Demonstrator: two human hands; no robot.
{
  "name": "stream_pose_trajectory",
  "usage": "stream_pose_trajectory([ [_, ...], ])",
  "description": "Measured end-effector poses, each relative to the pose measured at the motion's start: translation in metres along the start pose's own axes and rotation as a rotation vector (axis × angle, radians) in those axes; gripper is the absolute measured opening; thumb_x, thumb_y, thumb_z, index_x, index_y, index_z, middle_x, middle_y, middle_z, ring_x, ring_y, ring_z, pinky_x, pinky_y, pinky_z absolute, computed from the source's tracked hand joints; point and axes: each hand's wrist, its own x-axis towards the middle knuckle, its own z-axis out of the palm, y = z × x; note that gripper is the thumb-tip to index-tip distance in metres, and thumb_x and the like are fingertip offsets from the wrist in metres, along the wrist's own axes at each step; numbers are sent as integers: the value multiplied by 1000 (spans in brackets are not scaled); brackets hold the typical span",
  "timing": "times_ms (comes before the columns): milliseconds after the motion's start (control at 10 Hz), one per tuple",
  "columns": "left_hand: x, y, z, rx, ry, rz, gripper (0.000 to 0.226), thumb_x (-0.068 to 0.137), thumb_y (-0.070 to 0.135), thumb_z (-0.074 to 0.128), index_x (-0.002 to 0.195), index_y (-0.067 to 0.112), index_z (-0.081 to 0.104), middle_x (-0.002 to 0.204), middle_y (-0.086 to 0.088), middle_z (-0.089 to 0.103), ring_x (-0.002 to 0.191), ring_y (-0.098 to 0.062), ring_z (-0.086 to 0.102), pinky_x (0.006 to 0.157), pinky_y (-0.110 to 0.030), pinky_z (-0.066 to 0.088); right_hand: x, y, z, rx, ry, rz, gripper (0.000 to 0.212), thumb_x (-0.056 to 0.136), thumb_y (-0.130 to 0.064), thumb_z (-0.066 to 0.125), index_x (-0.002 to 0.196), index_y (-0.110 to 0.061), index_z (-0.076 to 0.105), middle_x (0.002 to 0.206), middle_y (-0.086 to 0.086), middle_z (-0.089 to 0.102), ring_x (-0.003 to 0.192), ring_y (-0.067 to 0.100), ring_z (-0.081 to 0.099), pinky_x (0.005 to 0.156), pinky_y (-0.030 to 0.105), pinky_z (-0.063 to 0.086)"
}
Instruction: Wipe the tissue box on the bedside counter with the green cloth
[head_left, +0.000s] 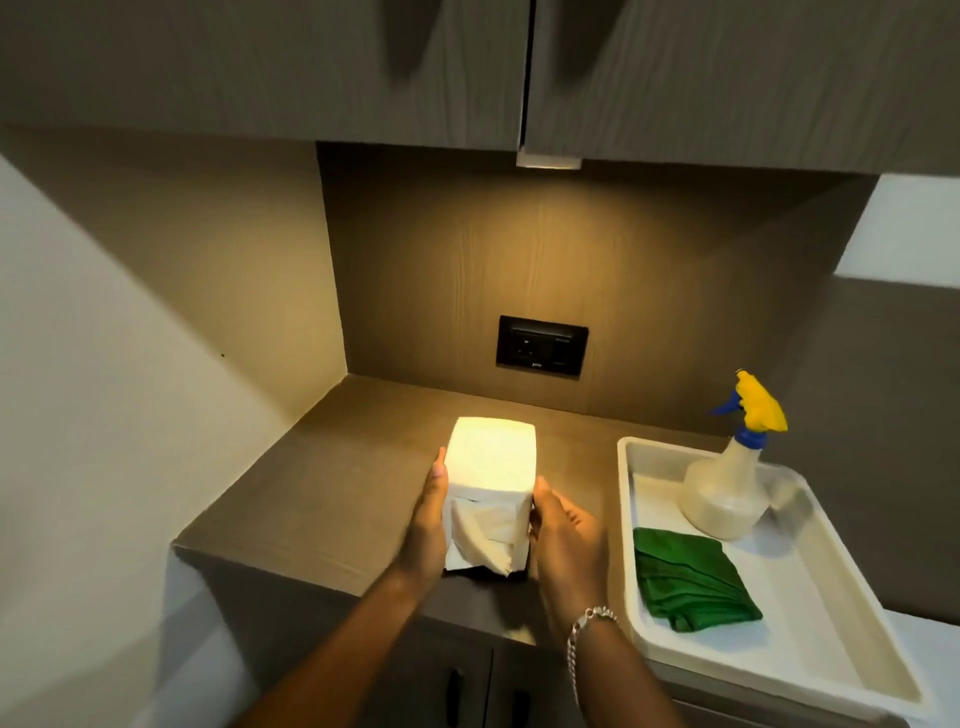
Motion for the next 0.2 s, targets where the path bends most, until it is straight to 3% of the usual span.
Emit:
stream_pose_trajectory([
  [100, 6, 18, -3, 42, -85, -79, 84, 74, 75, 34, 133, 17, 49, 125, -19, 62, 104, -36, 63, 90, -46, 52, -16, -9, 5, 3, 23, -43, 27, 87, -34, 61, 81, -13, 76, 85, 4, 77, 82, 22, 70, 71, 44, 59],
  [200, -7, 46, -12, 132, -98, -45, 79, 80, 71, 25, 140, 22, 41, 141, -11, 52, 111, -20, 61, 95, -32, 51, -48, -26, -11, 48, -27, -179, 32, 86, -30, 62, 117, -21, 63, 121, 6, 68, 99, 16, 66, 86, 40, 57],
])
